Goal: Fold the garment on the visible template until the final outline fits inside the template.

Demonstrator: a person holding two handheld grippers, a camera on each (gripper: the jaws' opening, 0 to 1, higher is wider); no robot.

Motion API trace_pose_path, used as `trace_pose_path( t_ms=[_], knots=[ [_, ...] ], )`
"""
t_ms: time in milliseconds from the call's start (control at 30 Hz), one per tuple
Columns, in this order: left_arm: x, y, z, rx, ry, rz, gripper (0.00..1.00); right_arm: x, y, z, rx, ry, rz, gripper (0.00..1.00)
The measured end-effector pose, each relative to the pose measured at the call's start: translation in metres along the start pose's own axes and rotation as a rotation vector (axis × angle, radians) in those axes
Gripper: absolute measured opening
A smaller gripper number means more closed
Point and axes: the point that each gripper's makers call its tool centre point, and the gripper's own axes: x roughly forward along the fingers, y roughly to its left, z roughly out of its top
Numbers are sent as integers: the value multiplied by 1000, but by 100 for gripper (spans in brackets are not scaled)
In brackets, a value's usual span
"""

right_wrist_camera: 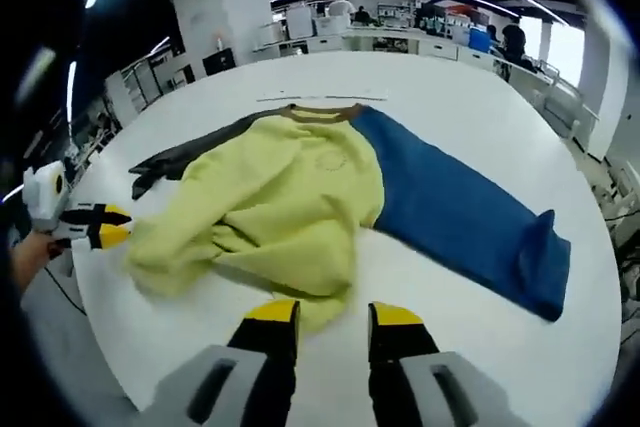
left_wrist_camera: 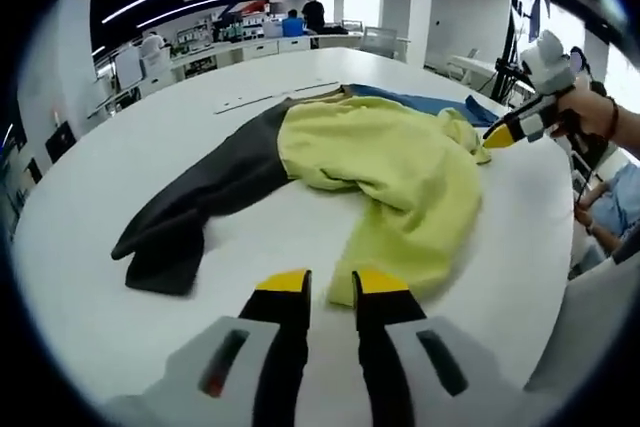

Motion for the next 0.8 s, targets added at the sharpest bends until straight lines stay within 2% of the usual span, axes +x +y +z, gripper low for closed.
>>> trace_pose_path(
  t_ms=[133,200,233,400,500,600,700,800],
  knots=[
    [8,-3,-11,71,72,-20,13,3,4,-2,39,-3,-3,22],
    [9,-5,-13,69,70,-27,12,5,5,-2,43,-5,-12,20],
    [10,-6,-9,53,51,-37,10,6,5,-3,49,-6,-16,18],
    [11,-3,-8,51,48,-26,10,10,7,-2,86,-18,-44,14],
    [11,-6,-8,54,45,-35,6,12,8,-1,83,-24,-71,12],
    [11,-7,-8,29,42,-29,3,13,11,-2,56,-21,-75,0],
    [12,-6,-9,-69,41,-23,2,14,10,0,67,-30,-69,0],
    [10,-3,-10,-92,42,-15,1,13,13,1,47,-33,-21,0]
  ],
)
